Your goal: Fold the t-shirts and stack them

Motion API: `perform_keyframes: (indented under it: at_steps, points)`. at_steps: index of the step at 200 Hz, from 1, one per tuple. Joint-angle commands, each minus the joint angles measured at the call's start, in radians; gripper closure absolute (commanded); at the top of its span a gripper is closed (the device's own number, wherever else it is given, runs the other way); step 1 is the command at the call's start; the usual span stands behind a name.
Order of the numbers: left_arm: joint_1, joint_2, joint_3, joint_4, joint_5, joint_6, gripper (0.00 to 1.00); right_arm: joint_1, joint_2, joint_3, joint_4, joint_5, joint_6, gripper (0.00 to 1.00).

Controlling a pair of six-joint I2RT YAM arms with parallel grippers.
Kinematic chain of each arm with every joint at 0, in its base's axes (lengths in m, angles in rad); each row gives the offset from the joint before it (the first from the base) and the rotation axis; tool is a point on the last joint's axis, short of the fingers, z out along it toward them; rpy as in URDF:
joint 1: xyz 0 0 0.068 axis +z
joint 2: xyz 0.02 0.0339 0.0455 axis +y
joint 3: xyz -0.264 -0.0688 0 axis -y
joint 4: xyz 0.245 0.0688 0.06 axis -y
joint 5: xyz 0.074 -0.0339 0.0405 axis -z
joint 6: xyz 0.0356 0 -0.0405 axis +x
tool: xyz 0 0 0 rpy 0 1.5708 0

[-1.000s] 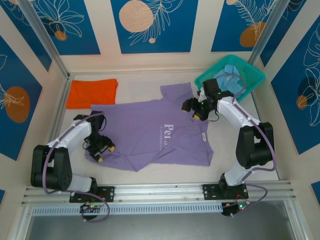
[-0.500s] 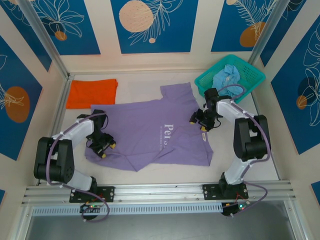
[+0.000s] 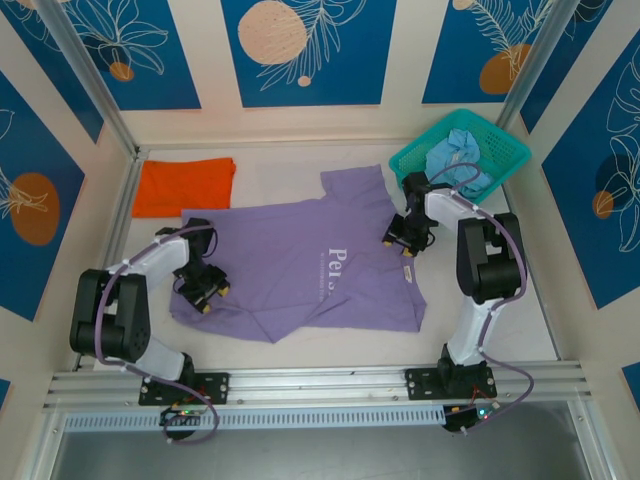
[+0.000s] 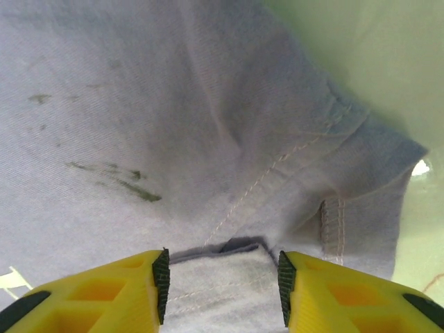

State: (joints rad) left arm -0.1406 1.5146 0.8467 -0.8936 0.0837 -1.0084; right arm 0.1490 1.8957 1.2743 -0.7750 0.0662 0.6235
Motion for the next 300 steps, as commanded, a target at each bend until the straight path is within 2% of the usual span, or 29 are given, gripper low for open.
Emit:
perform_keyframes:
  at_steps: [1,45,73,134,179,235,273,300]
  points:
    - [0.001,0.021,0.025,-0.011,-0.024,0.024,0.51,-0.003,0.041,0.040,-0.033,0.024,-0.008,0.55]
    - [0.001,0.039,0.036,-0.007,-0.016,0.025,0.55,-0.001,0.068,0.065,-0.036,0.002,-0.009,0.67]
    - [0.001,0.041,0.044,-0.017,-0.025,0.031,0.63,-0.001,0.060,0.055,-0.037,-0.003,-0.010,0.74]
    - [0.001,0.032,0.049,-0.040,-0.032,0.048,0.69,0.009,0.011,0.013,-0.049,-0.015,-0.004,0.69]
    - [0.002,0.021,0.061,-0.054,-0.042,0.057,0.73,0.018,-0.003,-0.010,-0.051,-0.018,0.005,0.68]
    - [0.001,0.025,0.083,-0.063,-0.045,0.056,0.80,0.025,-0.009,0.003,-0.063,-0.030,0.002,0.74]
    - [0.001,0.004,0.077,-0.095,-0.056,0.058,0.92,0.024,-0.017,-0.001,-0.067,-0.032,-0.002,0.84]
    - [0.001,-0.026,0.077,-0.134,-0.074,0.054,0.98,0.023,-0.023,-0.006,-0.070,-0.034,-0.001,0.85]
